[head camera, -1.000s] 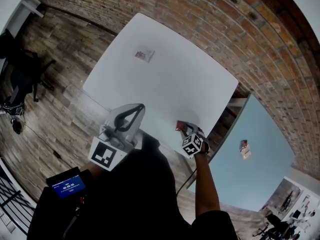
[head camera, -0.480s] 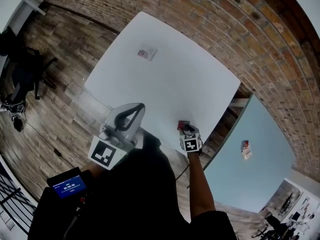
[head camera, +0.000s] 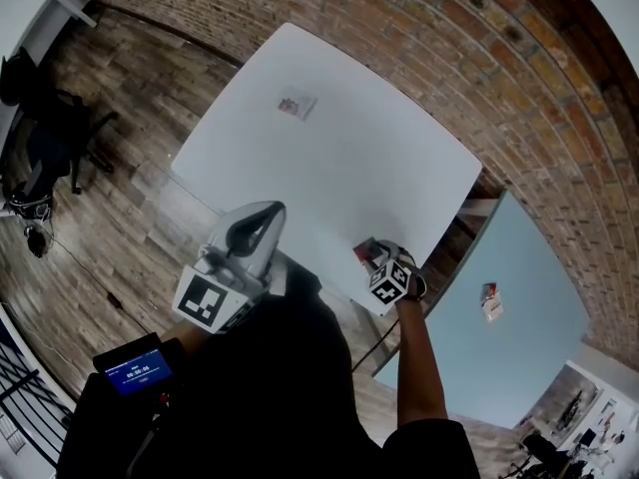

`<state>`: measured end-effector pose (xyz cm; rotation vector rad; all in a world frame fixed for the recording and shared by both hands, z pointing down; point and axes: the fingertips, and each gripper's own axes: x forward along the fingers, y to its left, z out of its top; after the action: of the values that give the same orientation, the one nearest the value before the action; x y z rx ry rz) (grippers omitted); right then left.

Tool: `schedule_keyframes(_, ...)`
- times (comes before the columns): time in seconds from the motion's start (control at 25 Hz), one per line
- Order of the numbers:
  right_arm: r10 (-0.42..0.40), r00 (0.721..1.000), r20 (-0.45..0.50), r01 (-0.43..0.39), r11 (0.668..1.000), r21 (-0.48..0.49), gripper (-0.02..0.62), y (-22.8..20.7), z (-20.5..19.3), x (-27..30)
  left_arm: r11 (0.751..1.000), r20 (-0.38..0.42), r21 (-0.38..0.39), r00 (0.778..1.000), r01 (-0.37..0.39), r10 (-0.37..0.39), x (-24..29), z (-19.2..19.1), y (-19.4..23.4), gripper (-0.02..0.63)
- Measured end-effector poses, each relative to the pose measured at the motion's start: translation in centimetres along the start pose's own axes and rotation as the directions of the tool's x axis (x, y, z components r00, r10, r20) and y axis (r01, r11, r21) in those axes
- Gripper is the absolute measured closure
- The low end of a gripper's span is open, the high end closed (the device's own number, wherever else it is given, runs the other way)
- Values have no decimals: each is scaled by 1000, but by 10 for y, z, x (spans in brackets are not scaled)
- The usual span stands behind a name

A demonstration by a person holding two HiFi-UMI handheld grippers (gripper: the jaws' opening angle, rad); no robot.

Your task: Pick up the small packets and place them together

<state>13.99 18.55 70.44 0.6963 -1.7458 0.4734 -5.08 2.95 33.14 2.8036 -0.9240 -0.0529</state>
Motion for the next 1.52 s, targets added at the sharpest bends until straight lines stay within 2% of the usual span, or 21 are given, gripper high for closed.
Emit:
schedule_keyframes(0.08,-9,999,39,4,993,115,378,-1,5,-6,1000,9,-11,1000,-9,9,-2,1,2,606)
schedule_keyframes(0.2,-30,994,110,-12,932,363,380,0,7,-5,1000,14,-22,1000,-14,14,-2,0,1,606)
schedule_keyframes(0.24,-46,992,115,-6,911,412,383,0,5,-2,1000,11,-19,1000,-11,11,-2,-1,0,606)
schedule_keyframes(0.32,-61,993,101,9,892,452,385,2,-1,6,1000,5,-18,1000,-5,5,-2,-2,-2,606)
schedule_keyframes(0.4,-40,996,78,0,889,458,385,7,-2,12,1000,-1,-28,1000,-8,8,-3,-3,0,606)
schedule_keyframes(0.48,-14,998,58,-13,901,433,385,10,-1,13,999,-7,-33,1000,-14,14,-3,-3,2,606)
schedule_keyframes(0.64,28,1000,11,-29,972,232,383,12,-1,12,1000,-1,-29,1000,-12,12,-2,-2,1,606)
schedule_keyframes(0.72,52,999,-9,-50,988,144,376,11,-1,13,1000,-5,-24,1000,-11,11,-1,-3,-1,606)
schedule_keyframes(0.8,78,997,-24,-75,991,111,376,10,-2,14,1000,-3,-19,1000,-9,9,0,-4,-3,606)
schedule_keyframes(0.88,97,995,-12,-94,986,140,376,9,-1,11,1000,0,-12,1000,-8,8,1,-3,-5,606)
schedule_keyframes(1.0,89,992,87,-109,957,269,376,3,8,-8,1000,-3,-11,1000,-18,18,1,-2,-3,606)
schedule_keyframes(1.16,6,971,240,-99,920,378,377,-10,21,-39,998,-33,1,998,-58,58,2,-7,5,606)
schedule_keyframes(1.24,-47,947,317,-92,907,410,384,-18,27,-51,998,-26,1,997,-68,68,5,-8,5,606)
schedule_keyframes(1.32,-110,907,406,-90,892,442,442,-27,39,-68,997,-21,-4,997,-72,72,9,-8,3,606)
schedule_keyframes(1.4,-157,875,457,-81,885,458,585,-32,52,-86,997,-32,-1,997,-71,71,11,-10,1,606)
schedule_keyframes(1.52,-192,846,498,-40,908,418,592,-34,85,-110,998,-61,1,996,-61,61,11,-13,2,606)
